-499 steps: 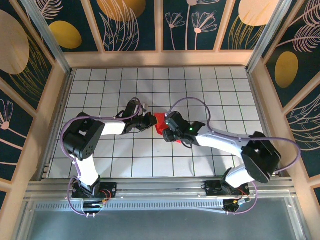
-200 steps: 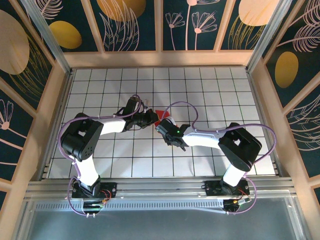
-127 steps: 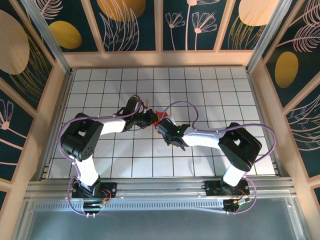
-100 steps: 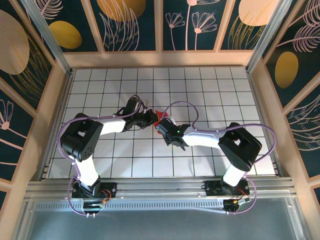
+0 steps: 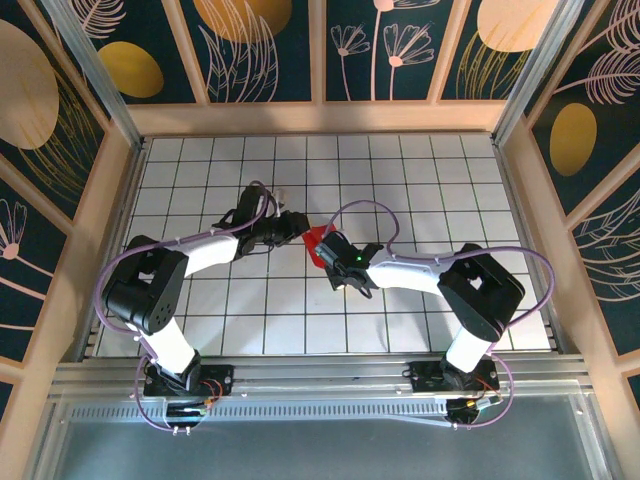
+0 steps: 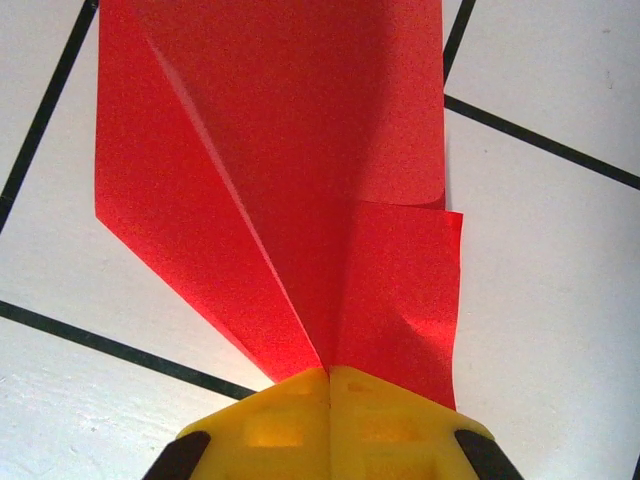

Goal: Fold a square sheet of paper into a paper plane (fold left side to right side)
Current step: Fourth fold the wing at the center of the table.

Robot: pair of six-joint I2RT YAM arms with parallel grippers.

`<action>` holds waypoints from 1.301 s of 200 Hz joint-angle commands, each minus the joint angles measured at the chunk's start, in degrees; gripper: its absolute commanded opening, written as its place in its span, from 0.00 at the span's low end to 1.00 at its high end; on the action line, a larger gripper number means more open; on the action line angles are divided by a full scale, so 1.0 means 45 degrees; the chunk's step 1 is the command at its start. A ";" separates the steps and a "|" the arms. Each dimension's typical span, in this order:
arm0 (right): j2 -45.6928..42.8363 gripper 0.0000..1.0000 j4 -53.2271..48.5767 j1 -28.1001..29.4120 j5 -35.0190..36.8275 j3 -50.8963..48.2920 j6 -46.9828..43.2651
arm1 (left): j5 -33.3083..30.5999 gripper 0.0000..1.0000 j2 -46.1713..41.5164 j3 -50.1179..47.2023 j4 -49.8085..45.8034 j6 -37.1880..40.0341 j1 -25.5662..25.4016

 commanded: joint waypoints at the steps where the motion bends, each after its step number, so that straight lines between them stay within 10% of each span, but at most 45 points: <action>1: -0.0081 0.00 -0.0306 -0.0052 -0.0094 0.0282 -0.0105 | 0.0392 0.34 0.0289 -0.0198 0.0155 0.0100 -0.0024; 260: 0.0012 0.00 -0.0428 0.0007 0.0023 0.0333 -0.0259 | 0.0348 0.44 0.1361 0.0839 -0.0078 -0.0582 -0.0576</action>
